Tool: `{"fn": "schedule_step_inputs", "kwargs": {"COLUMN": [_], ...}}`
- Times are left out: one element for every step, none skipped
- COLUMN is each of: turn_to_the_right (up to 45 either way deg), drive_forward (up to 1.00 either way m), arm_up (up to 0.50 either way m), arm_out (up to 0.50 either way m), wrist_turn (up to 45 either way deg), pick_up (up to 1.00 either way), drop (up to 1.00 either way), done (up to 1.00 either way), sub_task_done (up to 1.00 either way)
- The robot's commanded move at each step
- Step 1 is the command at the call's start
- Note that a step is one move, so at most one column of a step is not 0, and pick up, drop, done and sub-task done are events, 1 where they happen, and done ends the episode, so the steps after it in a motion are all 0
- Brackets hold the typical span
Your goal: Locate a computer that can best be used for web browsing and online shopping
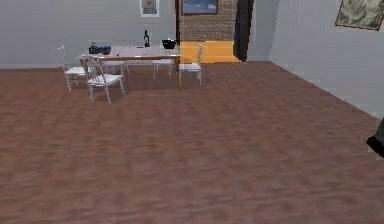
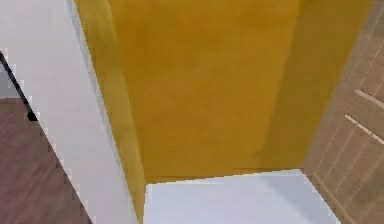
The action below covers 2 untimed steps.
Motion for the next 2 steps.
{"fn": "schedule_step_inputs", "kwargs": {"turn_to_the_right": [6.0,0.0], "drive_forward": [0.0,1.0], "arm_up": [0.0,0.0], "arm_out": [0.0,0.0], "wrist_turn": [0.0,0.0], "pick_up": [0.0,0.0], "drop": [0.0,0.0], "done": [0.0,0.0], "sub_task_done": [0.0,0.0]}}
